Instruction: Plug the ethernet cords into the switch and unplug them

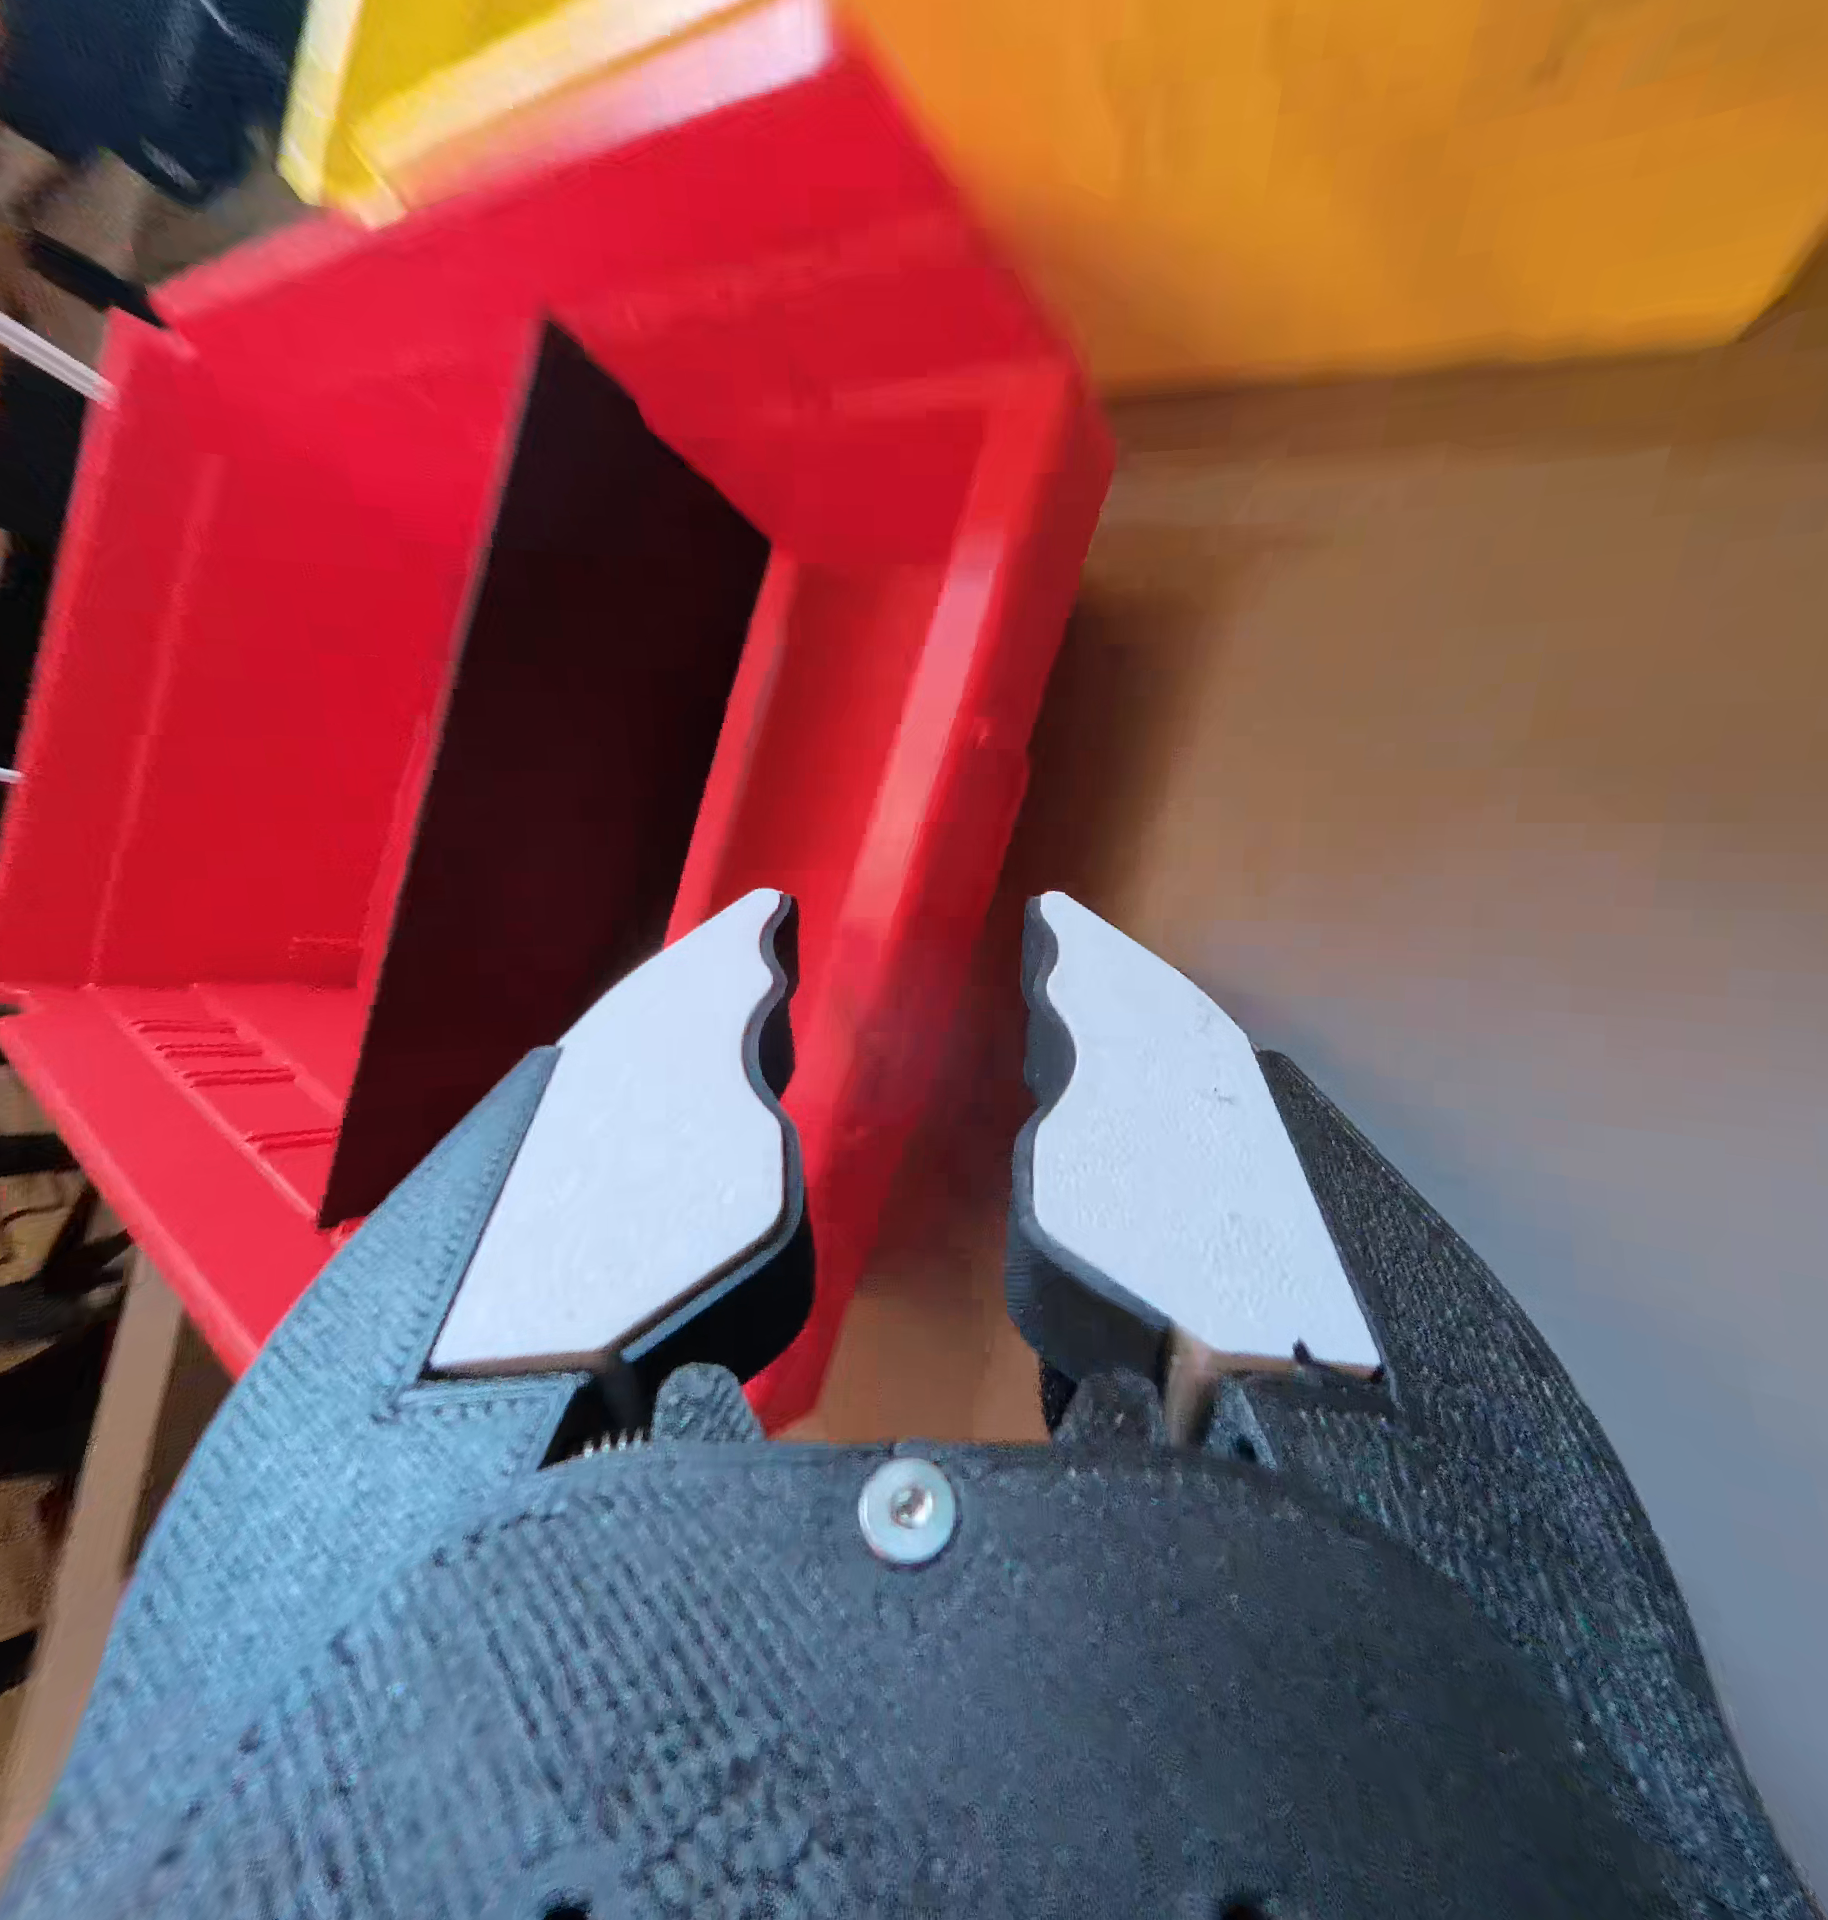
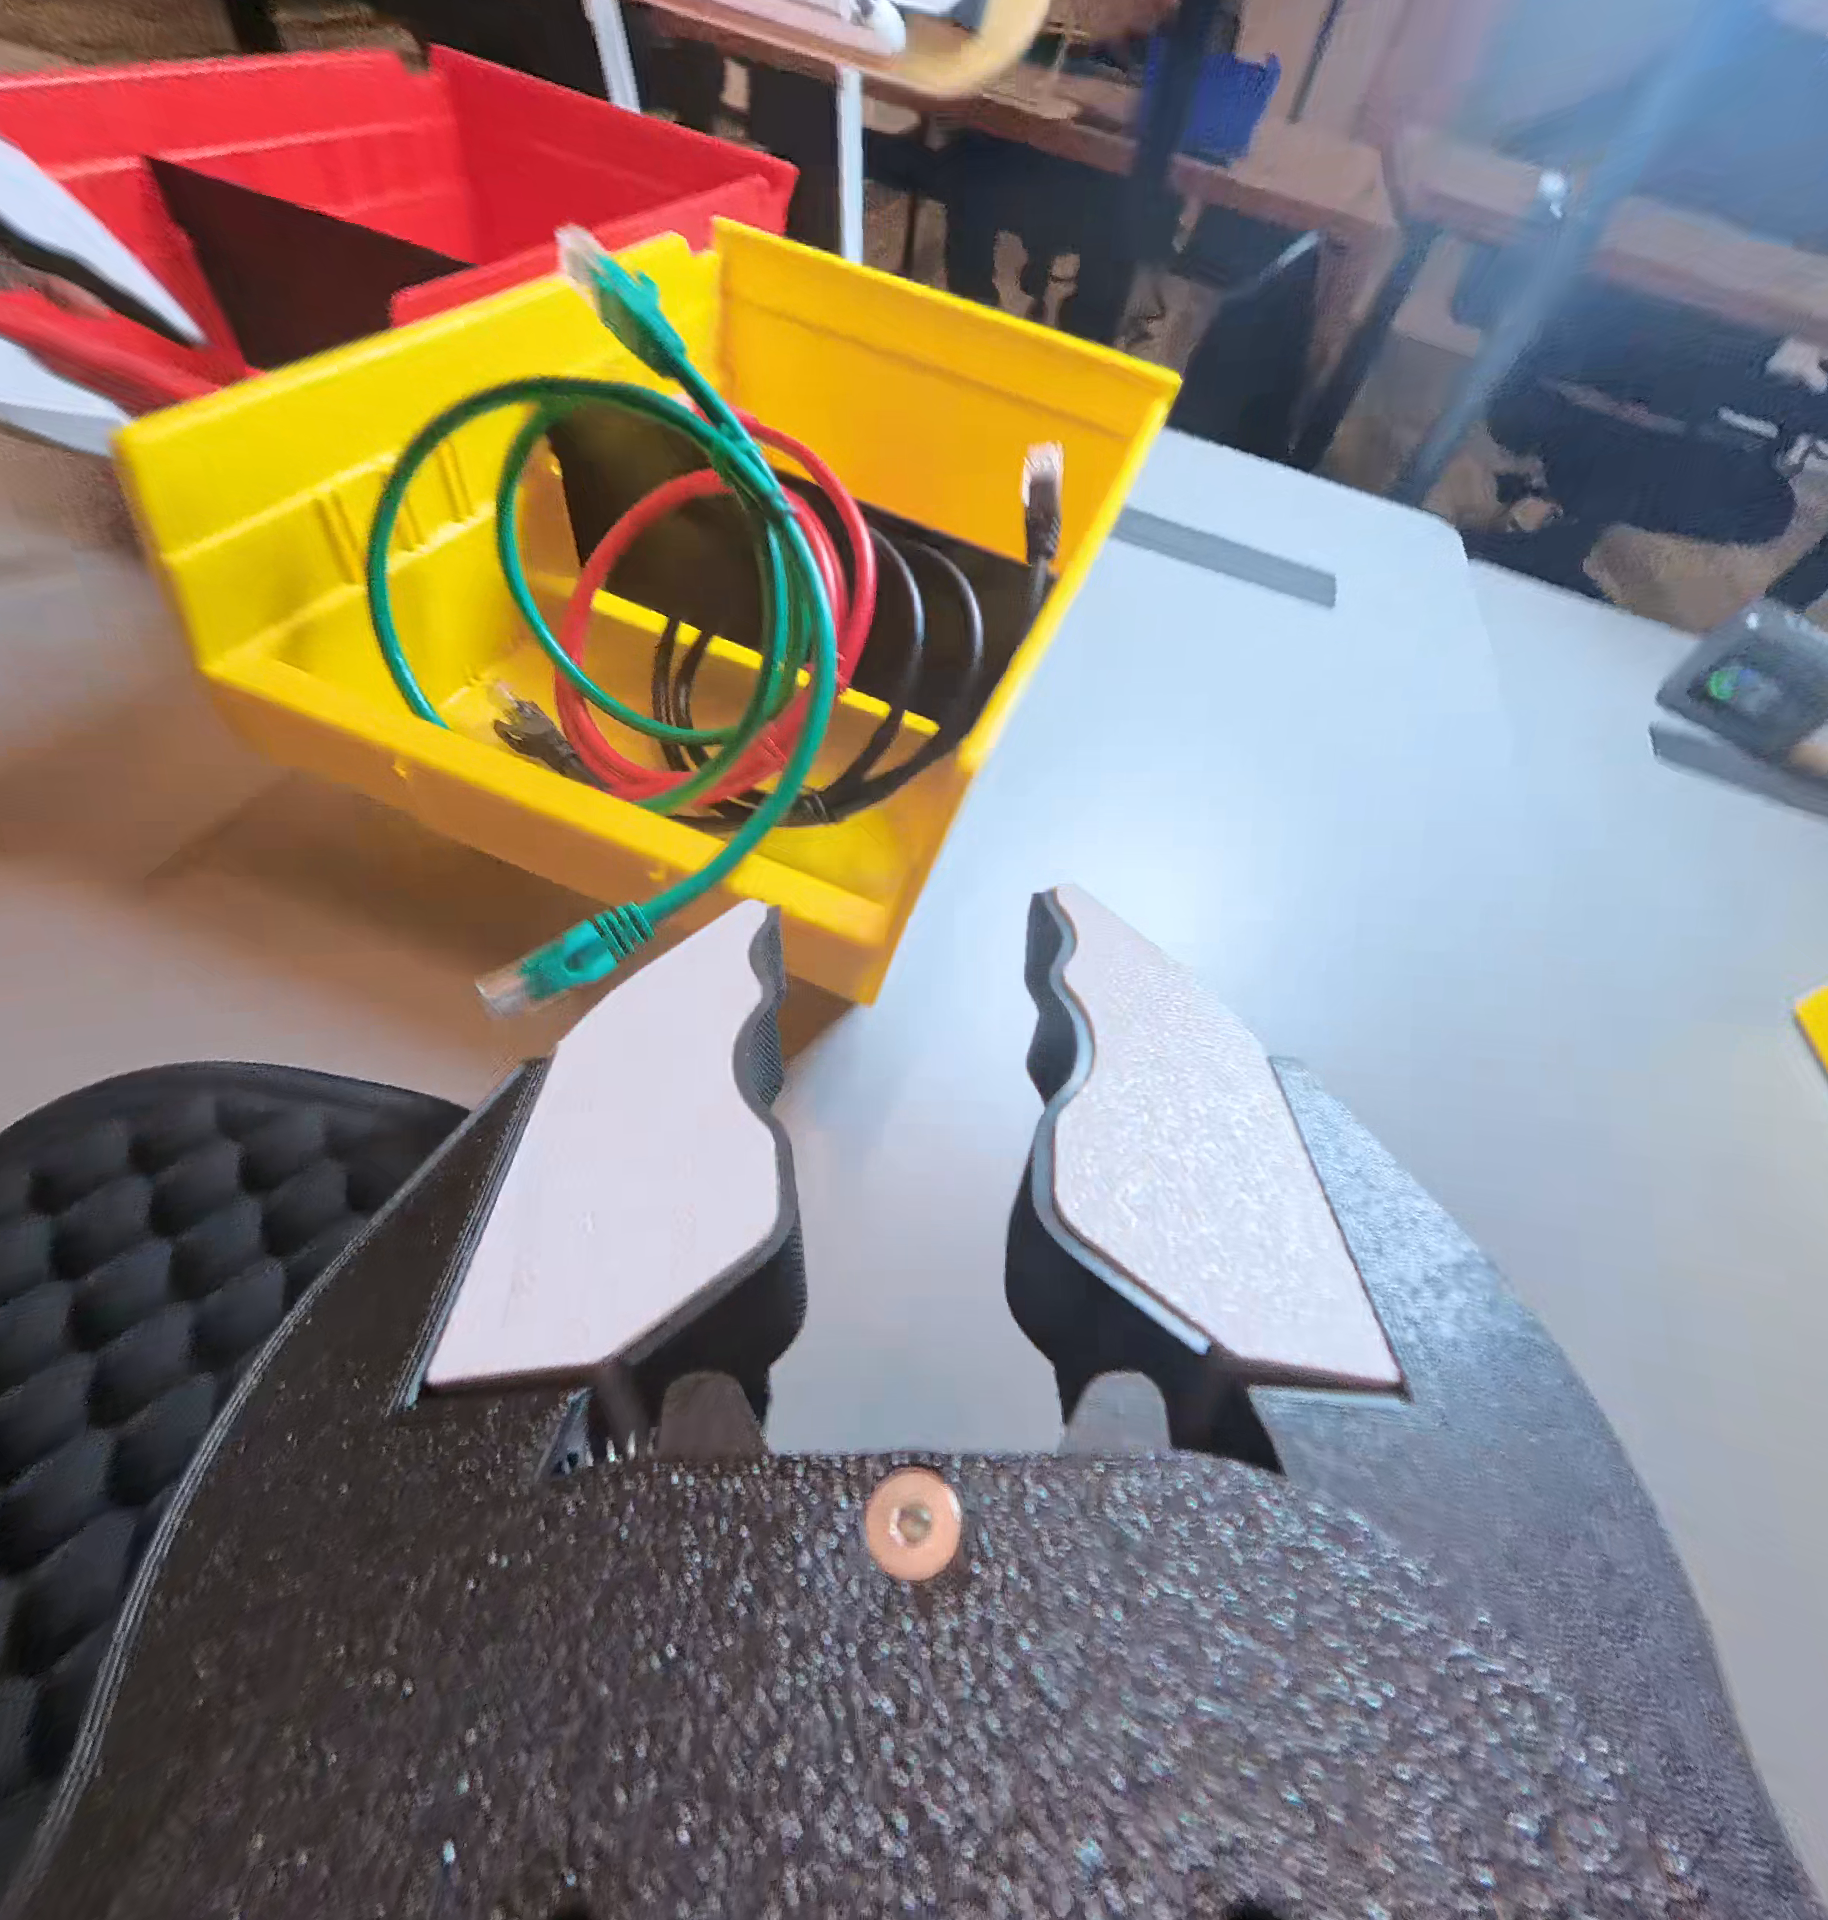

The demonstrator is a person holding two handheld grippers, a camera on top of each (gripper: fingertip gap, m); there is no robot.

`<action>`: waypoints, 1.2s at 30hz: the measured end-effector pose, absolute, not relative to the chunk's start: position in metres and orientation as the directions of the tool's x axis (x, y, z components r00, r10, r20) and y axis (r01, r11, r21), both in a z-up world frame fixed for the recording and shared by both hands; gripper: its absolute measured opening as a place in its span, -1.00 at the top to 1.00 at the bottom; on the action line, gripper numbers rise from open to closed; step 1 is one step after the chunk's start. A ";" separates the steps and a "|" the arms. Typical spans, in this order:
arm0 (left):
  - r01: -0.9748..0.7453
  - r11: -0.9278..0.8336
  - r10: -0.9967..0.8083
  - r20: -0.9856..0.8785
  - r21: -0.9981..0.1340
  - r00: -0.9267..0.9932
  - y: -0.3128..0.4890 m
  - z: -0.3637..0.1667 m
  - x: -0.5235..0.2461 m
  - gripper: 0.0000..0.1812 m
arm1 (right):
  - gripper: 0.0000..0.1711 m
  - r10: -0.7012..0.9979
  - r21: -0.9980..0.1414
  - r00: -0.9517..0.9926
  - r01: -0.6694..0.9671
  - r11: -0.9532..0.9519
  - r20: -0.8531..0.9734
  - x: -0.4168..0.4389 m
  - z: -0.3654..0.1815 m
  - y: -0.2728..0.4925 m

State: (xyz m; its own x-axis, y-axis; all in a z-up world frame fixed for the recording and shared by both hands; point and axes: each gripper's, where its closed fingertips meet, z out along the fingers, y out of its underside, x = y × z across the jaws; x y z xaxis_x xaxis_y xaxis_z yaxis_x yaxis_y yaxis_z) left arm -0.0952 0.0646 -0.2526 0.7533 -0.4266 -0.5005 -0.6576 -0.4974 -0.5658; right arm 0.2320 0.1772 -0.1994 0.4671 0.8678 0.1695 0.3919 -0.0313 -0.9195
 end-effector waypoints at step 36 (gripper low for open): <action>-0.013 -0.132 0.117 -0.029 -0.991 0.993 0.009 -0.119 0.010 0.75 | 0.83 0.812 -0.994 0.580 0.113 0.009 0.073 0.154 -0.115 0.114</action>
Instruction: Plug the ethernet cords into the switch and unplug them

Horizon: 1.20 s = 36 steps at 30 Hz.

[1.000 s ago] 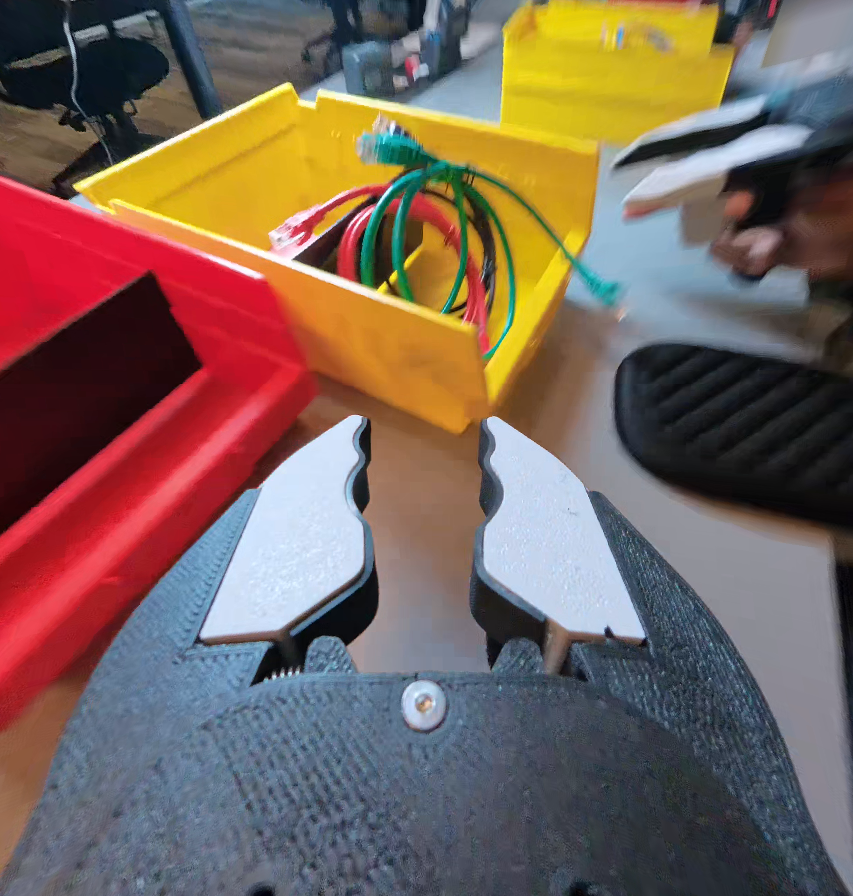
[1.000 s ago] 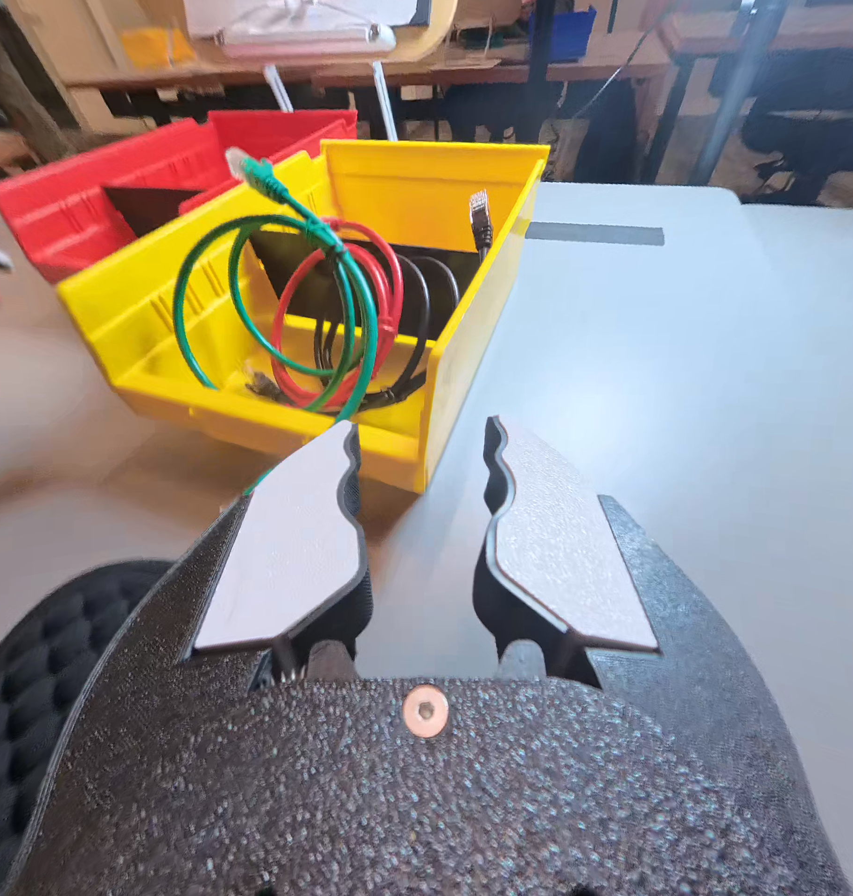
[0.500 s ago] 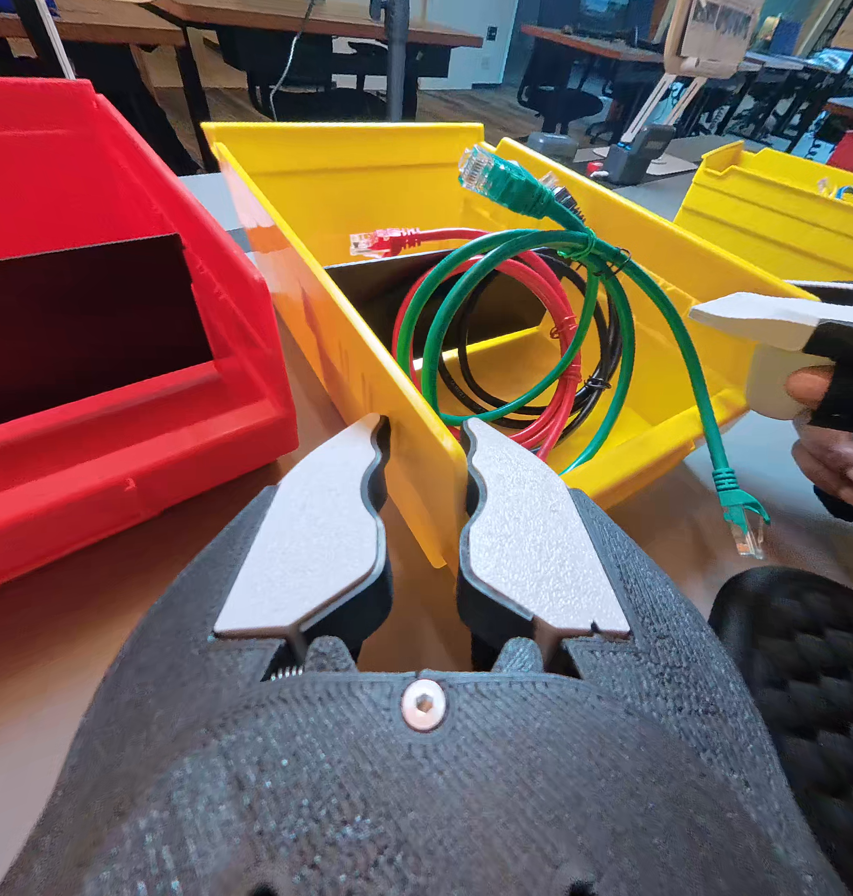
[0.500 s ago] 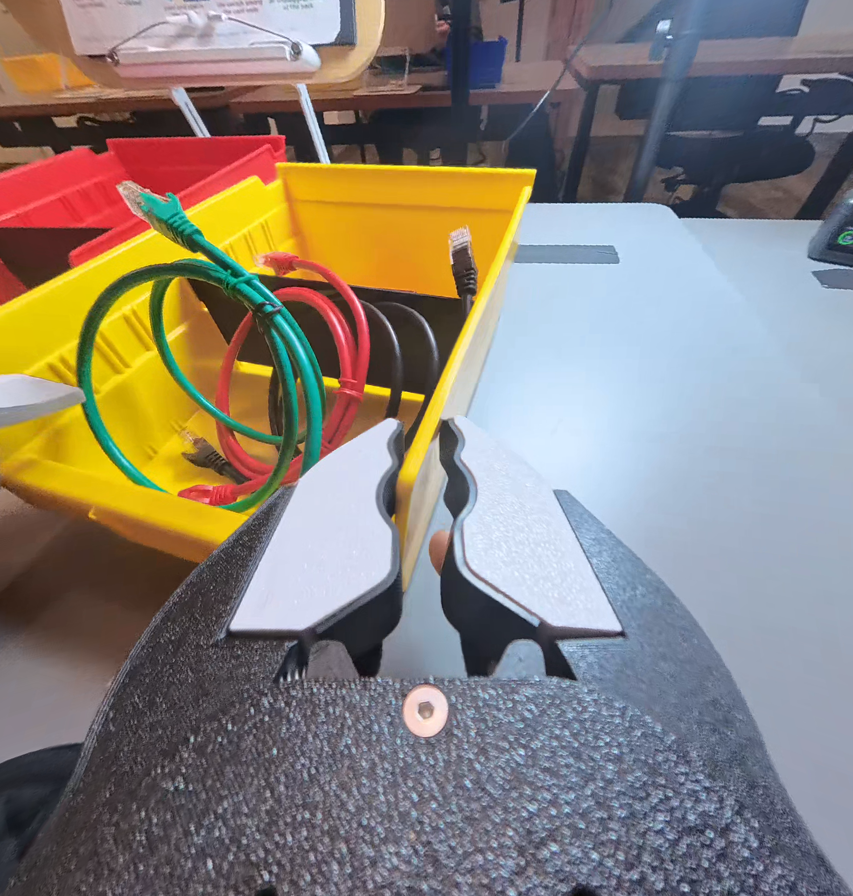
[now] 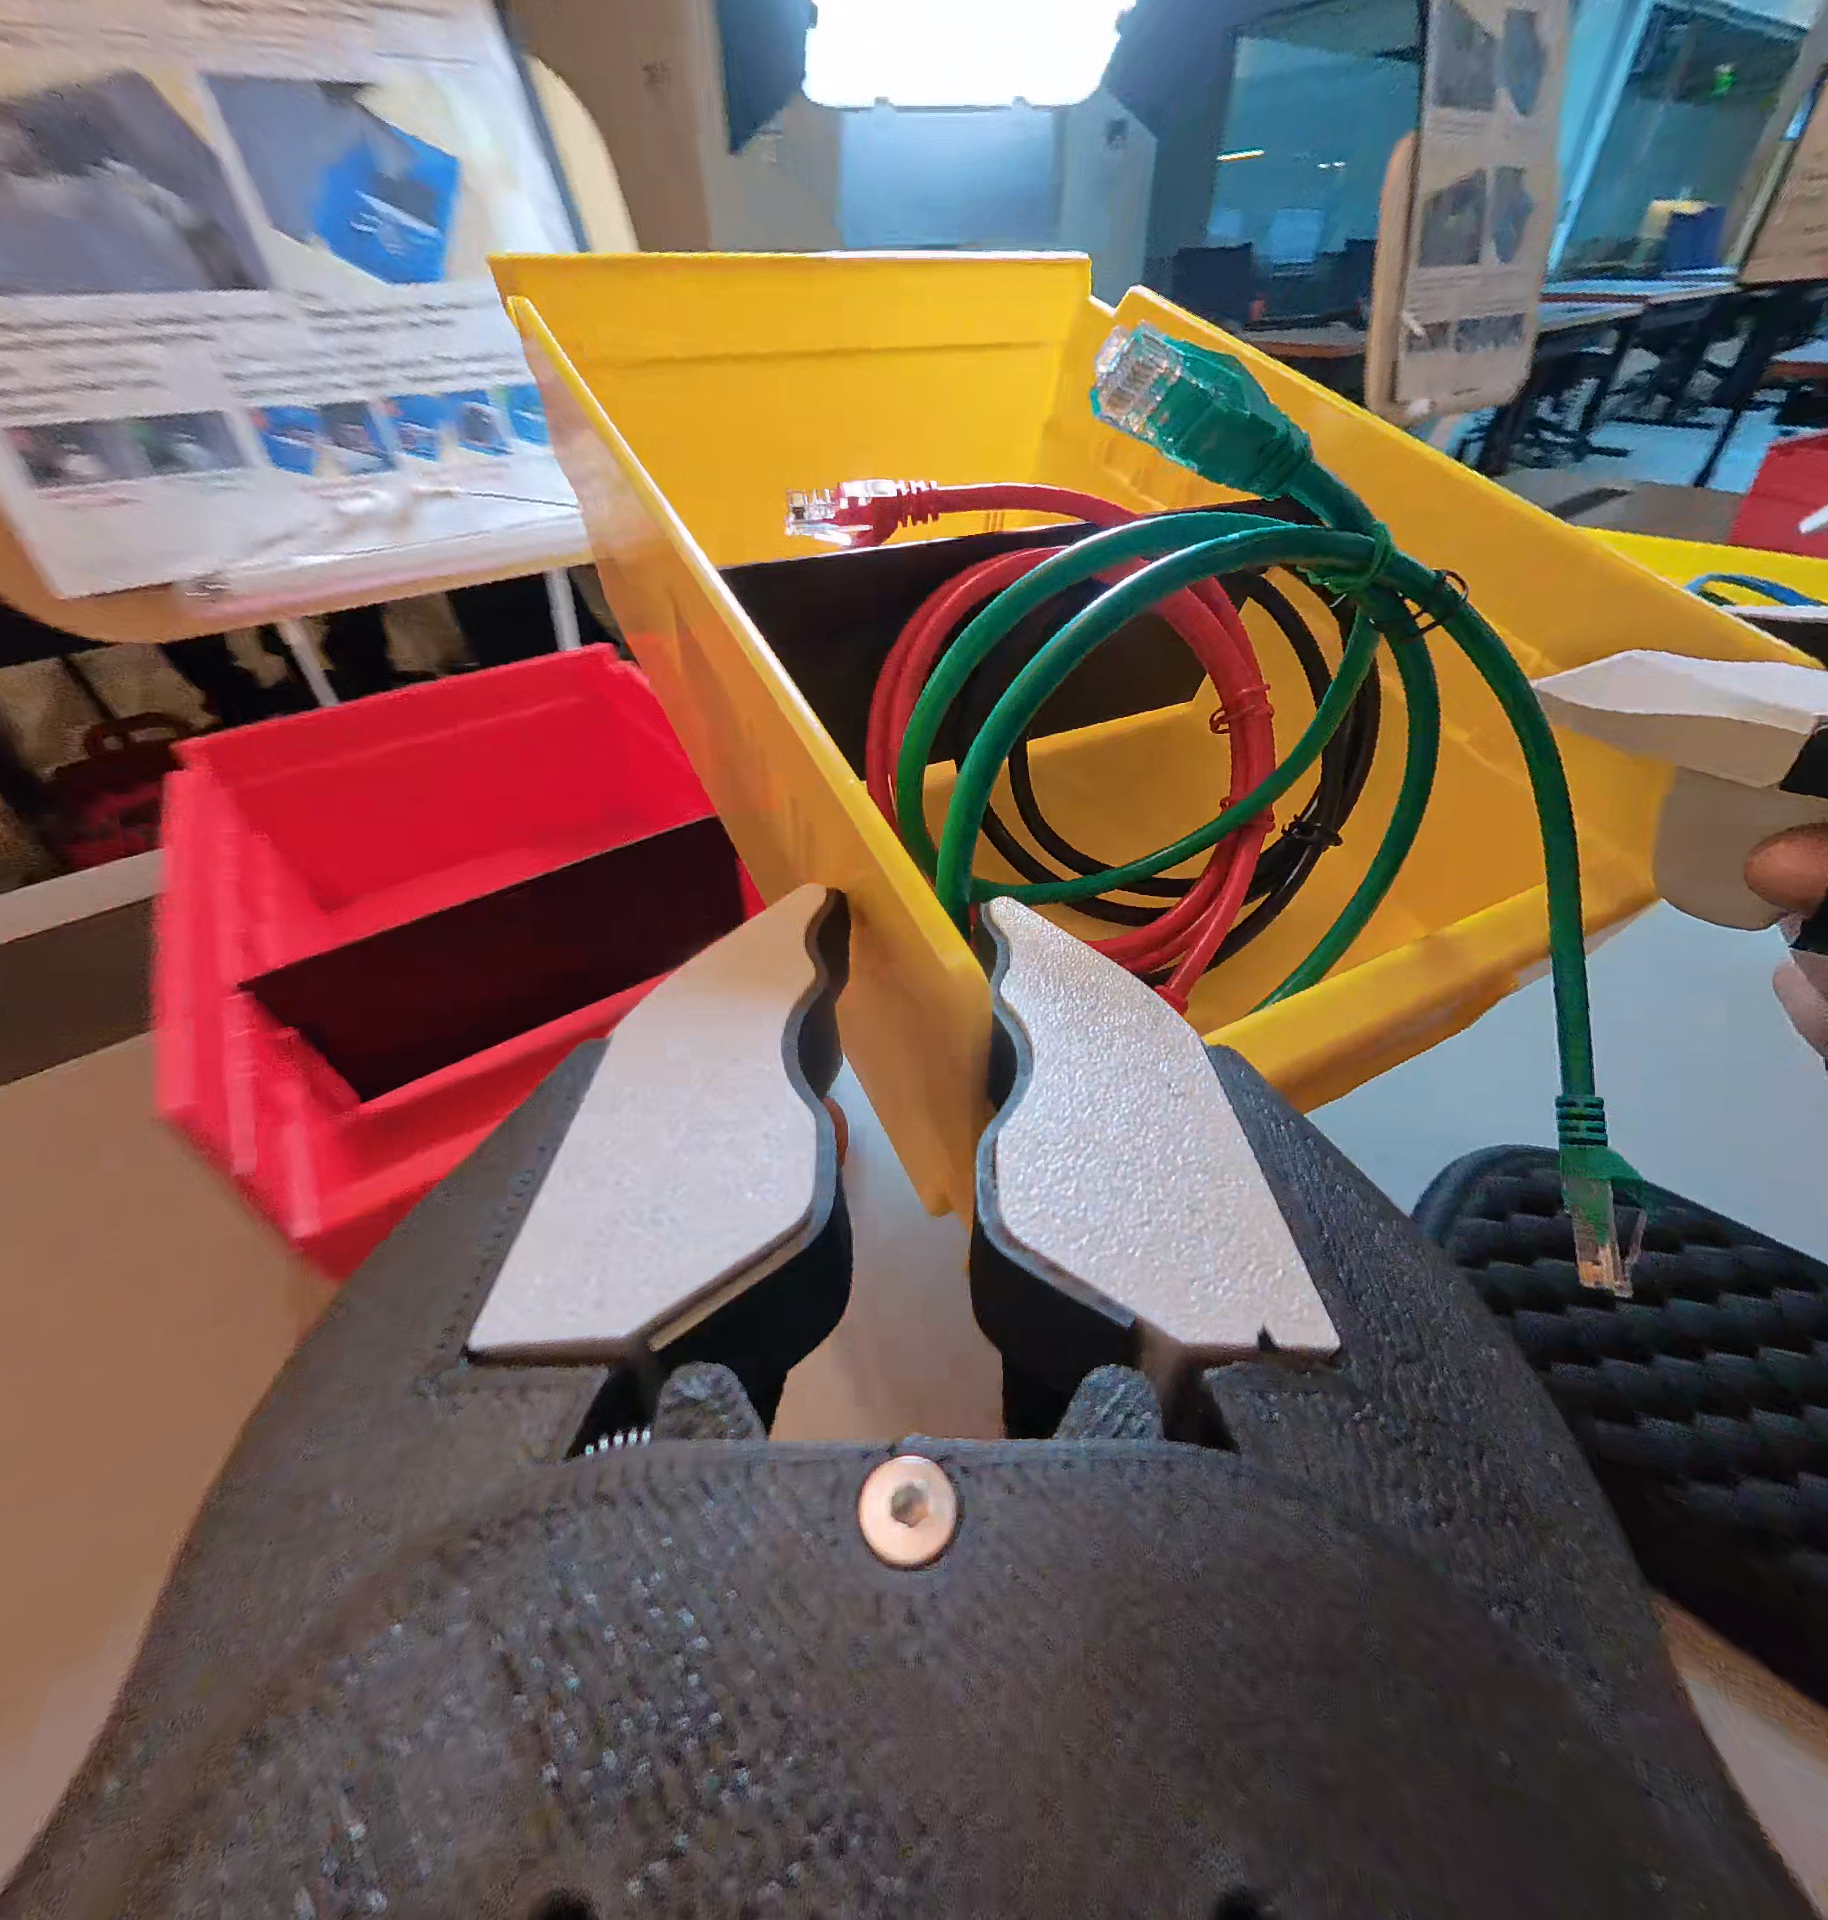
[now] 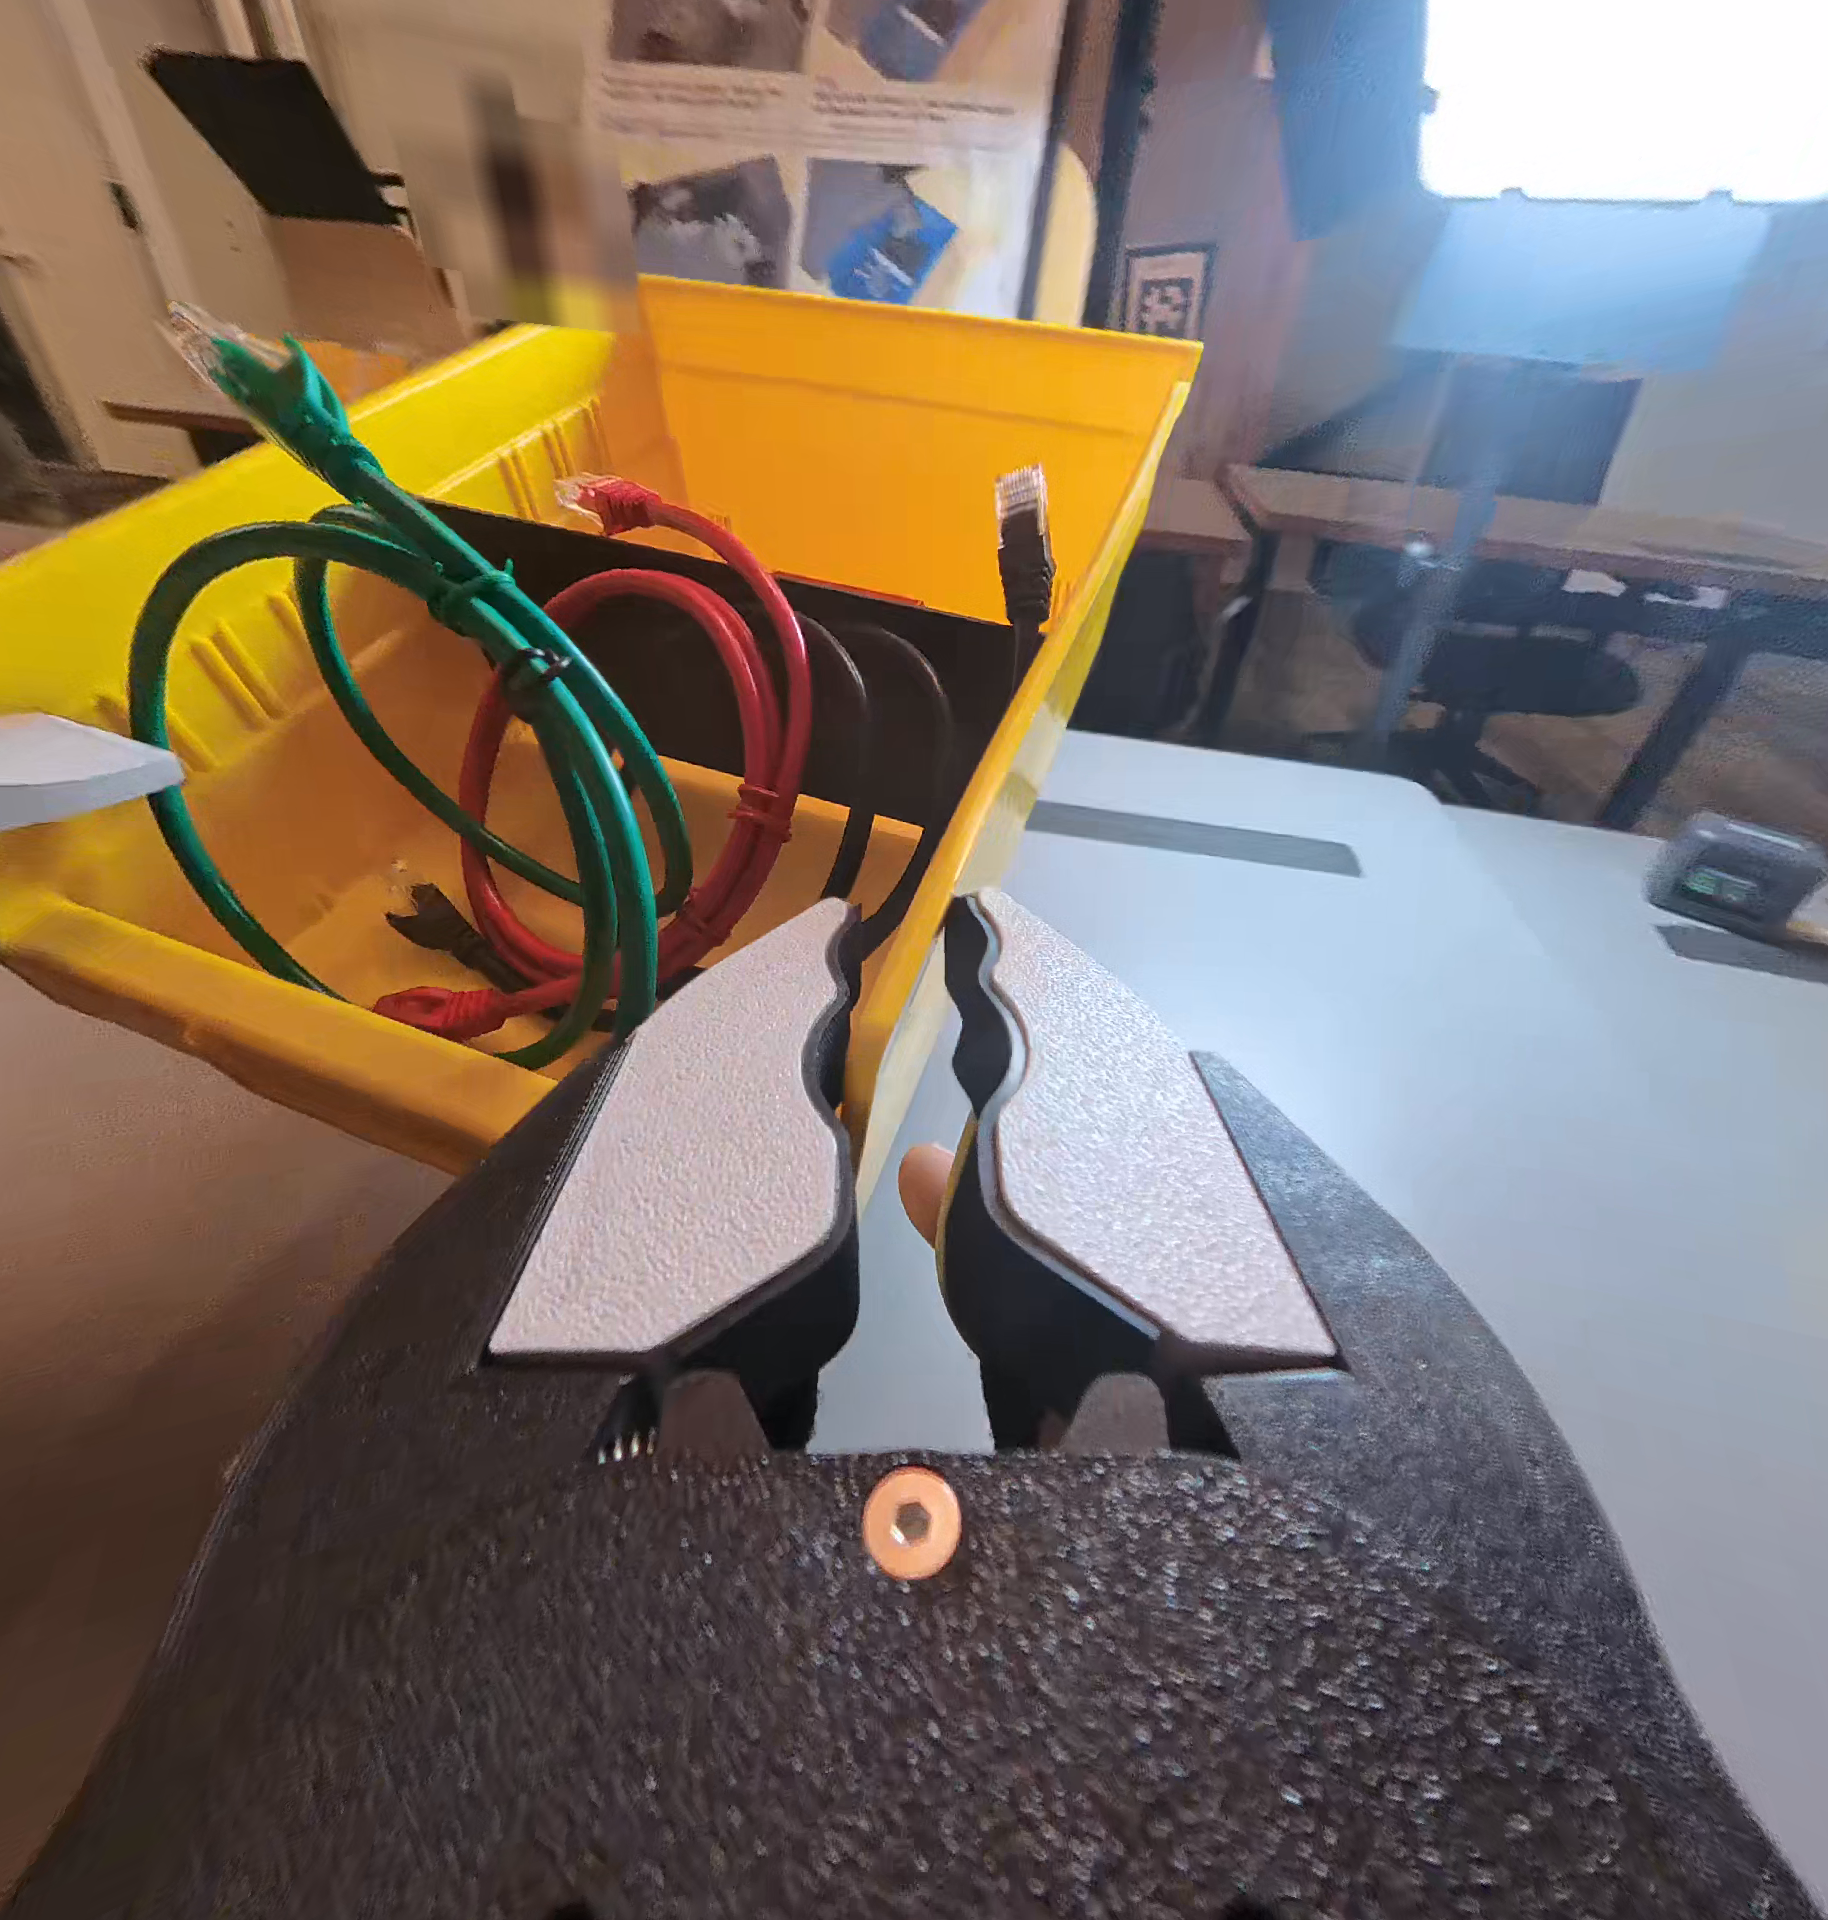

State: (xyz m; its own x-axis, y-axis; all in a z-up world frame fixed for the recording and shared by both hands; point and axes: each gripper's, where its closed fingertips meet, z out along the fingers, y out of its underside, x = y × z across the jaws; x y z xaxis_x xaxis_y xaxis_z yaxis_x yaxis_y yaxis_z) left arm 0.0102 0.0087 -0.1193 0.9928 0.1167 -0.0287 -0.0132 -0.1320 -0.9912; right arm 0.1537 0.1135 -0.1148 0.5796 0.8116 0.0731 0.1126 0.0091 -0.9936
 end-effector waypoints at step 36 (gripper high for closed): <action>0.266 -0.215 0.639 0.071 -0.940 0.766 -0.180 -0.202 -0.253 0.49 | 0.33 0.995 -0.945 0.062 0.323 0.053 0.077 -0.133 -0.208 -0.046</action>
